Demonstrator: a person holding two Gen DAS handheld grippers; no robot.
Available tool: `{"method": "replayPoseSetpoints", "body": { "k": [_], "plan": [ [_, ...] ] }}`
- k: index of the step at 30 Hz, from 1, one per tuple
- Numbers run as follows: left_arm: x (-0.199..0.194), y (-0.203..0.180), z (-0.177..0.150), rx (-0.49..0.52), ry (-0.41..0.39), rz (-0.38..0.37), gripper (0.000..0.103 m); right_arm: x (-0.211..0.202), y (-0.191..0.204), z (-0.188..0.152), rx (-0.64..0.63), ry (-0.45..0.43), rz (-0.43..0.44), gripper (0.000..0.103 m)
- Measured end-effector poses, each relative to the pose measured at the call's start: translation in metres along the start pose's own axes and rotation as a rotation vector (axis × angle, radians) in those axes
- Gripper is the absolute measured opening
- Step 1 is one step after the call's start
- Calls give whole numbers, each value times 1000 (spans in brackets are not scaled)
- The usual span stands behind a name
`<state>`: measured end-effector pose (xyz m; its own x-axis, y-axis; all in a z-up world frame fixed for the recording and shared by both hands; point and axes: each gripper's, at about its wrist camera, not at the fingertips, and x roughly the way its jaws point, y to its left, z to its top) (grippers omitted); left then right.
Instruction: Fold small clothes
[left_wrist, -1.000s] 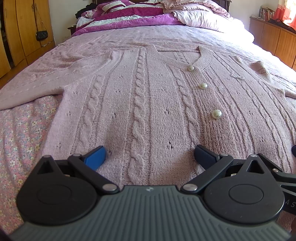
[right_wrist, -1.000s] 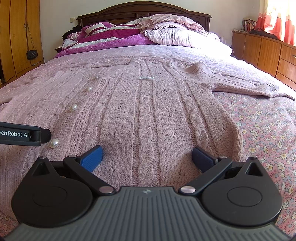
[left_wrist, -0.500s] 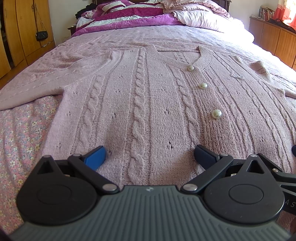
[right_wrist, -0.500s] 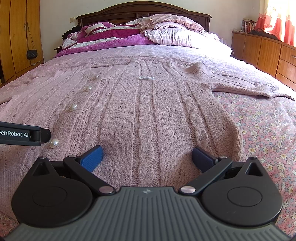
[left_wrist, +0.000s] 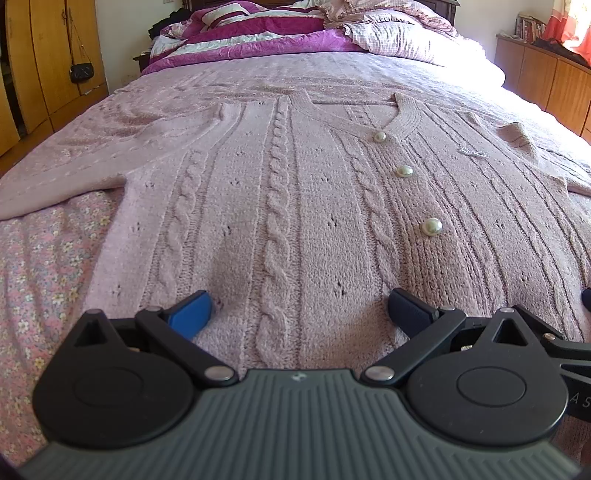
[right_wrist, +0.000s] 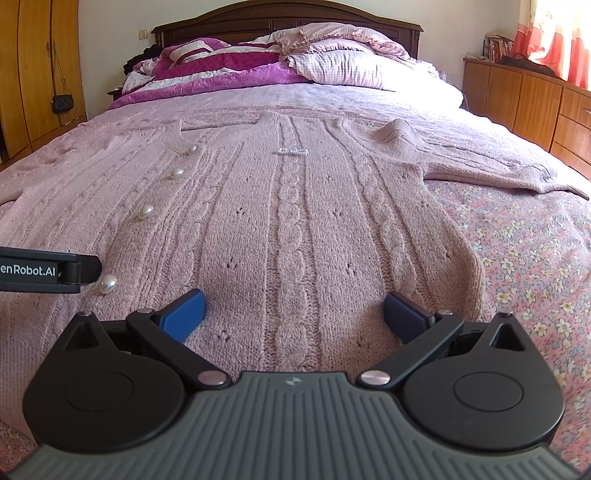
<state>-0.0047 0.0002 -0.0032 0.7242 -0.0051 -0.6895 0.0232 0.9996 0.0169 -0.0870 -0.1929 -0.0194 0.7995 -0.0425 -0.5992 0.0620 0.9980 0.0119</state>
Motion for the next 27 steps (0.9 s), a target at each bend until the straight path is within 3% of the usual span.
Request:
{"method": "replayPoseSetpoints", "body": {
  "k": [19, 27],
  "plan": [
    [4, 0, 9, 6, 52, -4, 103, 2, -4, 9, 17, 58, 28, 103],
    [-3, 6, 21, -12, 76, -42, 103, -9, -42, 31, 233, 97, 151, 103]
  ]
}}
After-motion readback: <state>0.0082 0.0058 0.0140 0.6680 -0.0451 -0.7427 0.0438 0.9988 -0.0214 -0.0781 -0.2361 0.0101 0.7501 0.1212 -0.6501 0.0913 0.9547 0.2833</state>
